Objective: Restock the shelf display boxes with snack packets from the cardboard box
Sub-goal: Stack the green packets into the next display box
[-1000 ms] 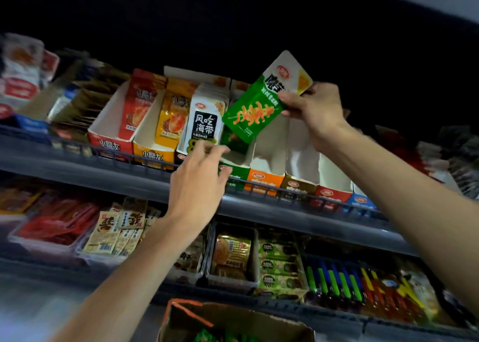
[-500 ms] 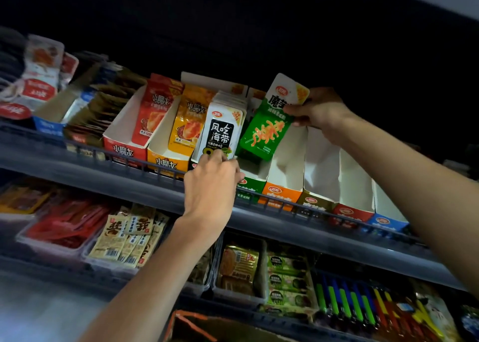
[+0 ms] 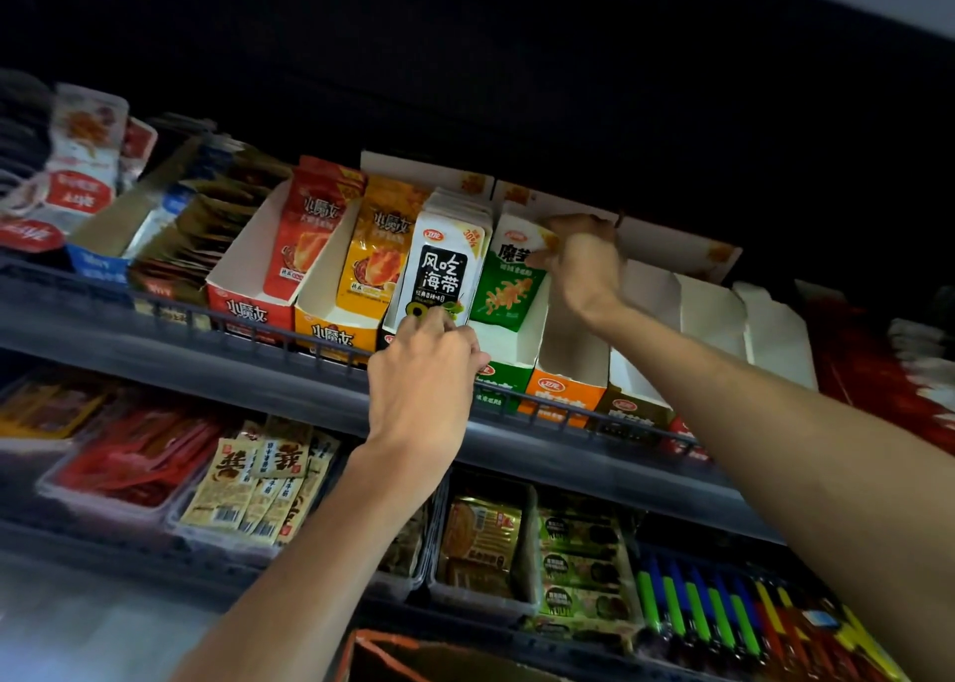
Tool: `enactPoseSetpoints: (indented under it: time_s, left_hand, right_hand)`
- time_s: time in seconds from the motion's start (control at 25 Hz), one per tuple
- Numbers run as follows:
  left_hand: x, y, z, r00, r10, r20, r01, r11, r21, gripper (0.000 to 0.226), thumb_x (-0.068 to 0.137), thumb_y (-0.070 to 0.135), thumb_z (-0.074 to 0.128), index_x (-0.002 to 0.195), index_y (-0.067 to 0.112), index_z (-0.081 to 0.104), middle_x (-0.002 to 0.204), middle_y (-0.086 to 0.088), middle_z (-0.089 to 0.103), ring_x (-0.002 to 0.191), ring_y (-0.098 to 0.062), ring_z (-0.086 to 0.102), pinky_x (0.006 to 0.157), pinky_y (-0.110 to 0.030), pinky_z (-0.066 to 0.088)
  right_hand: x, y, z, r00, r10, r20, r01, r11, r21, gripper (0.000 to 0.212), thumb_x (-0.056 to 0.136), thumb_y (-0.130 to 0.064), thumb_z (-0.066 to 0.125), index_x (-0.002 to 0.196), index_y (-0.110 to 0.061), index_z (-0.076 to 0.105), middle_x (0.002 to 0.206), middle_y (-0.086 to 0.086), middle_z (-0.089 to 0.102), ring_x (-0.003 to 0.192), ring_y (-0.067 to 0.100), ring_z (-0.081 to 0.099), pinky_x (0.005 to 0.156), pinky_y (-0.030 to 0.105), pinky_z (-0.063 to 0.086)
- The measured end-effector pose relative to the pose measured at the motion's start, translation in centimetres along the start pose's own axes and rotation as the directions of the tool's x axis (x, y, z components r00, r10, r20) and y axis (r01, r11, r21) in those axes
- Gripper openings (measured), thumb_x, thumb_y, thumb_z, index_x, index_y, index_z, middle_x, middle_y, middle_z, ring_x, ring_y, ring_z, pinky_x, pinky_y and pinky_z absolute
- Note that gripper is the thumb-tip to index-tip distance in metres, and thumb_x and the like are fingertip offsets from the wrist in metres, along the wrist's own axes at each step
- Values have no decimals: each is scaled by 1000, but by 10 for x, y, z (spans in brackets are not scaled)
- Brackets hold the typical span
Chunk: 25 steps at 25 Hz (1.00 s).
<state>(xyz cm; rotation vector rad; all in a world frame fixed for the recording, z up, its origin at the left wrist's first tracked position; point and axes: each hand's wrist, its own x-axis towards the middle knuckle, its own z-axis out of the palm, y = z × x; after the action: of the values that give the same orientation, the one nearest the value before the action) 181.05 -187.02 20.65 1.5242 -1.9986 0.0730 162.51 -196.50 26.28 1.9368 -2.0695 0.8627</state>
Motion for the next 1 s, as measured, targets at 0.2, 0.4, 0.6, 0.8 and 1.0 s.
enactPoseSetpoints:
  time_s: [0.2, 0.4, 0.6, 0.8, 1.0]
  left_hand:
    - [1, -1, 1, 1000, -6, 14, 6, 1000, -13, 30, 93, 47, 54, 107, 27, 72, 109, 6, 61, 97, -14, 56, 65, -28, 52]
    - [0, 0, 1, 1000, -13, 8, 13, 999, -42, 29, 93, 45, 56, 107, 26, 71, 107, 5, 61, 97, -15, 56, 68, -30, 52]
    - [0, 0, 0, 1000, -8, 12, 9, 999, -42, 29, 93, 46, 55, 108, 27, 71, 108, 5, 61, 97, -14, 56, 67, -28, 49]
    - [0, 0, 0, 1000, -15, 15, 15, 999, -52, 29, 93, 45, 55, 107, 26, 71, 108, 5, 61, 99, -15, 57, 68, -30, 50]
    - [0, 0, 0, 1000, -3, 14, 4, 998, -69, 29, 93, 45, 56, 106, 25, 72, 108, 4, 62, 98, -15, 57, 68, -32, 54]
  right_hand:
    - [0, -9, -1, 996, -81, -41, 62, 938, -342, 50, 91, -26, 65, 138, -26, 49, 128, 13, 57, 121, 32, 49, 97, 39, 38]
    - [0, -14, 7, 964, -224, -144, 120, 847, -518, 73, 65, -12, 86, 128, -17, 50, 120, 11, 58, 111, 30, 56, 86, 40, 46]
    - [4, -17, 7, 972, -193, -133, 120, 899, -422, 70, 77, -5, 76, 136, -14, 40, 125, 13, 57, 112, 33, 56, 91, 44, 44]
    - [8, -24, 6, 988, -131, -86, 86, 911, -404, 71, 85, -7, 66, 146, -12, 31, 137, 17, 48, 122, 36, 50, 95, 43, 40]
    - [6, -18, 2, 988, -141, -68, 104, 918, -384, 67, 84, -12, 70, 141, -15, 36, 136, 15, 47, 117, 36, 53, 94, 45, 43]
